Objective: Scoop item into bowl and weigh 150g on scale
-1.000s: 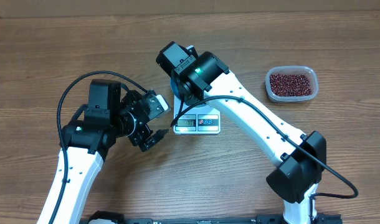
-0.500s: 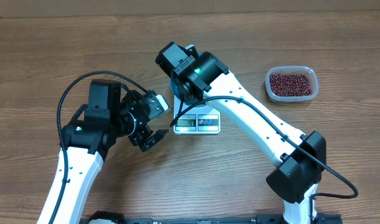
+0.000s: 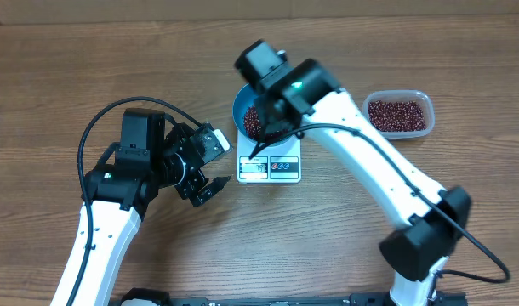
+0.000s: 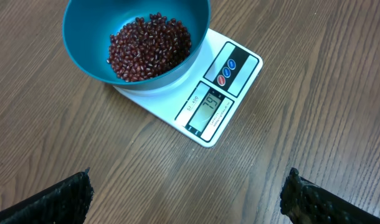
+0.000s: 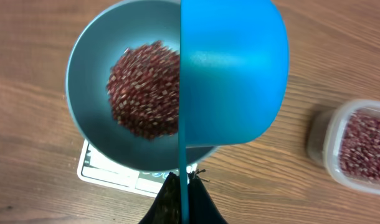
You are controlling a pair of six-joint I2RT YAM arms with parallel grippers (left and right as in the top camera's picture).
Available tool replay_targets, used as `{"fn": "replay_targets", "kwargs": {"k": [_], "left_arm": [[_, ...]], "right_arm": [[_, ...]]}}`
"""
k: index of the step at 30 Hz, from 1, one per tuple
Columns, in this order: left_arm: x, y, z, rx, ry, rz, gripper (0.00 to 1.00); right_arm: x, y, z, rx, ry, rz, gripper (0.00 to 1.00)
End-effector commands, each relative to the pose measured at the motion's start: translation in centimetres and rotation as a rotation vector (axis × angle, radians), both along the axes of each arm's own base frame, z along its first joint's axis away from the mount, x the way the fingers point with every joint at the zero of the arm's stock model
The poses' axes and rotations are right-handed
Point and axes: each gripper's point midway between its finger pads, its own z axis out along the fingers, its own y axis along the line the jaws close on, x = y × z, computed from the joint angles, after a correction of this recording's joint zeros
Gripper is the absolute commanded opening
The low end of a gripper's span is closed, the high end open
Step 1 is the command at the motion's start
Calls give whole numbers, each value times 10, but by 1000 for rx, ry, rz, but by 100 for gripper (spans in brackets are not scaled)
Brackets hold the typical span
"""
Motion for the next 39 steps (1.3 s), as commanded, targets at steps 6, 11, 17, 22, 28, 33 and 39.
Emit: {"fn": "replay_targets", "kwargs": {"k": [6, 11, 17, 22, 28, 33, 39], "left_arm": [[0, 1, -4, 9, 2, -11, 100], [0, 1, -4, 9, 2, -11, 100], [0, 1, -4, 8, 1, -11, 99], [0, 1, -4, 9, 2, -11, 100], [0, 1, -4, 8, 2, -12, 99], [0, 1, -4, 8, 1, -11, 99], [0, 1, -4, 8, 1, -11, 99]], "right_arm": [[18, -83, 38, 23, -76, -276, 4], [23, -140, 36, -38, -60, -426, 4], [25, -190, 34, -54, -34, -552, 4], [24, -215, 31, -72, -19, -605, 4], [16, -228, 20, -144, 13, -624, 4], [2, -232, -6, -187, 89, -645, 4], [-11, -234, -32, -220, 152, -657, 4]]}}
